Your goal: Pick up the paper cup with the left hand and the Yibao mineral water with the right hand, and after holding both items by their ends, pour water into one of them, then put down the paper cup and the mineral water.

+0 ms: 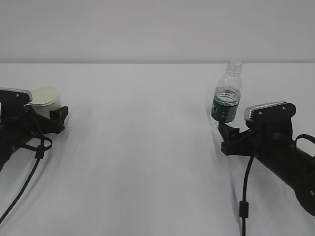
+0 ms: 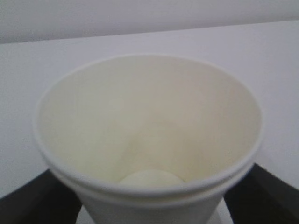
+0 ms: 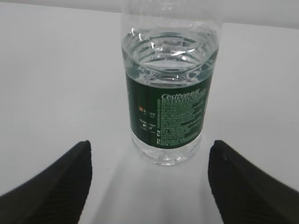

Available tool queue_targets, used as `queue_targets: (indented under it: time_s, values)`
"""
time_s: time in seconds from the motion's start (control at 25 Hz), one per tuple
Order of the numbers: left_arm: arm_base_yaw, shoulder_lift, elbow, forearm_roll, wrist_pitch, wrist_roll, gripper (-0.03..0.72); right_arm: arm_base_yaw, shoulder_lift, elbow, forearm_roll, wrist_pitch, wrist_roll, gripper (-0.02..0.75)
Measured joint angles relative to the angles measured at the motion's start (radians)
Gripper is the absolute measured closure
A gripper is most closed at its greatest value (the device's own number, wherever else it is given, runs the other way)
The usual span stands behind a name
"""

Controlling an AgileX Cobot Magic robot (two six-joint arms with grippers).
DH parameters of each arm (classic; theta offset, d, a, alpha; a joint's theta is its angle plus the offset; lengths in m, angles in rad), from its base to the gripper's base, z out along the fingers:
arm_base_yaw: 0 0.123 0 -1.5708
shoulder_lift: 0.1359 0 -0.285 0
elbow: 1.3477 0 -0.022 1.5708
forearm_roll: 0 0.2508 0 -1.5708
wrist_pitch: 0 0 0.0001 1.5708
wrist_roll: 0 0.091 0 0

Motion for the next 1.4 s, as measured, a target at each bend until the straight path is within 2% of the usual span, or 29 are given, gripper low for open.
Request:
queue_targets:
  time_s: [0.24, 0.56, 1.4]
  values:
    - [0.0, 0.0, 0.0, 0.024, 0.003, -0.012, 0.071, 0.0, 0.0, -0.004, 0.006, 0.0, -0.001, 0.149]
    - [0.0, 0.0, 0.0, 0.059, 0.003, -0.018, 0.185, 0.0, 0.0, -0.04, 0.021, 0.0, -0.016, 0.149]
    - [0.0, 0.0, -0.002, 0.121, 0.003, -0.018, 0.194, 0.0, 0.129, -0.18, 0.044, 0.0, -0.033, 0.147]
